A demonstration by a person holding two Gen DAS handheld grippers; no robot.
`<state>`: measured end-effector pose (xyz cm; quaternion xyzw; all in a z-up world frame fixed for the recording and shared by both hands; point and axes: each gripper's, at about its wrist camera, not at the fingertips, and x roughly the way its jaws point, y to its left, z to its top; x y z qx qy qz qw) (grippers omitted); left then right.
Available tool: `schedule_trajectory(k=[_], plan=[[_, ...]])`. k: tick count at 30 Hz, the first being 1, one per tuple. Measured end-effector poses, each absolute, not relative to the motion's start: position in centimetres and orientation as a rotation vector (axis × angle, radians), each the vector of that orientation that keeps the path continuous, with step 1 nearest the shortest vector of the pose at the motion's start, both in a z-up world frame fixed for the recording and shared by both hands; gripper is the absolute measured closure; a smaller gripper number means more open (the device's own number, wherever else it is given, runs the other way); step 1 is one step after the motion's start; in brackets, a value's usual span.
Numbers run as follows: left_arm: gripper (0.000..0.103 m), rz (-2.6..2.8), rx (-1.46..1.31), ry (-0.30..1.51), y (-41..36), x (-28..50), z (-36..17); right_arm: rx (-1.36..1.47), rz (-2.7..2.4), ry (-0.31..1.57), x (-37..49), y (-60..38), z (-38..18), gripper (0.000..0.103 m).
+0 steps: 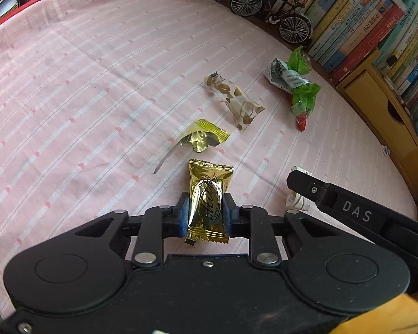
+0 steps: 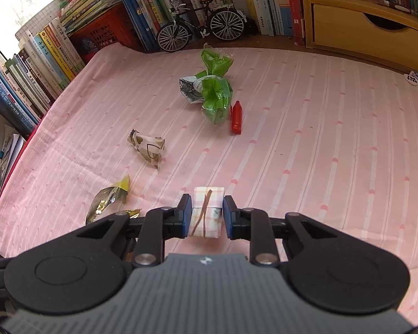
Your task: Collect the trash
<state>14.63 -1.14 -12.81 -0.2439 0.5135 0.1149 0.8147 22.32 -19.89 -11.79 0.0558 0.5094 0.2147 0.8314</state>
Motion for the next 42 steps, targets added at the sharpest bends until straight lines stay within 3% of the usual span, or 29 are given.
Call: schedule_trajectory(k=[13, 25, 34, 42], plan=[[0.083, 0.205, -0.510, 1.017, -0.8, 9.0, -9.1, 0.117, 0.469, 1.057, 18.6, -19.2, -9.5, 0.074], [0.083, 0.278, -0.531, 0.985, 3.6, -4.8, -7.2, 0.082, 0.514, 1.076, 7.8, -16.7, -7.6, 0.074], [0.083, 0.357, -0.595, 1.079, 7.5, -17.0, -10.2, -0.055, 0.651, 1.158, -3.7, -13.1, -9.3, 0.074], [0.082, 0.397, -0.636, 1.187, 8.9, -22.7, -15.4, -0.186, 0.738, 1.230, -10.8, -9.5, -12.5, 0.074]])
